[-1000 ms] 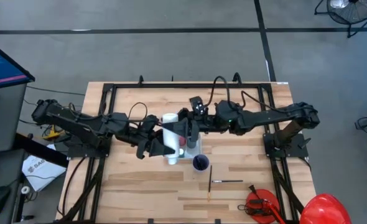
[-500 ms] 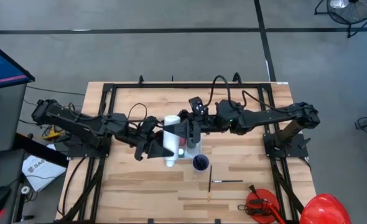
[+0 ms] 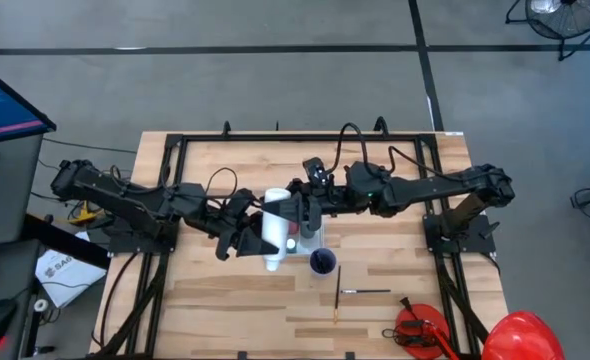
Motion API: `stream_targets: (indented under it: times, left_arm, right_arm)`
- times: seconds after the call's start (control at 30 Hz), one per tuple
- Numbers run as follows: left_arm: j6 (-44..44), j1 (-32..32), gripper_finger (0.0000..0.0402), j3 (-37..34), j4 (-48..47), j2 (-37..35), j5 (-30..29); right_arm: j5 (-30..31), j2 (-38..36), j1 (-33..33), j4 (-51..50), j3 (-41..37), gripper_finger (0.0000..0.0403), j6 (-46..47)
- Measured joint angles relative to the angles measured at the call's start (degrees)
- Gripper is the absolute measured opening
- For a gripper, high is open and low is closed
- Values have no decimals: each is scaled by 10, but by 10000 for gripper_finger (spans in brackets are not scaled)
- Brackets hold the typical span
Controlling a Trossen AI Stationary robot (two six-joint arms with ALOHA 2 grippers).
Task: Pick & Place Paint Supplies
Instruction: Put the white paint bottle into the white bin
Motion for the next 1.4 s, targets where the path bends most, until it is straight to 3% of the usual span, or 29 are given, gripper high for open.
stream_targets:
  times: [0.1, 0.37, 0.57, 0.73, 0.9, 1.23, 1.4]
  left_arm:
    - [0, 0, 193, 0, 1, 0, 0]
    - [12, 1, 232, -2, -3, -14, 29]
    - [48, -11, 266, 0, 0, -70, 66]
    - [107, -14, 265, 0, -11, -112, 44]
    - [256, -46, 244, 0, -47, -145, -27]
    - [564, -150, 214, 3, -144, -110, -229]
    - [711, -207, 214, 45, -201, -64, -427]
  right_arm:
    - [0, 0, 0, -2, 0, 173, 0]
    - [3, -1, 0, -4, 1, 174, 19]
    - [-21, -18, 9, -30, 0, 185, 50]
    - [26, -28, 8, -36, 0, 169, 123]
    - [11, -32, 3, -42, 1, 169, 213]
    - [-117, -29, -73, -114, 0, 168, 297]
    - [-204, -29, -102, -157, 0, 168, 319]
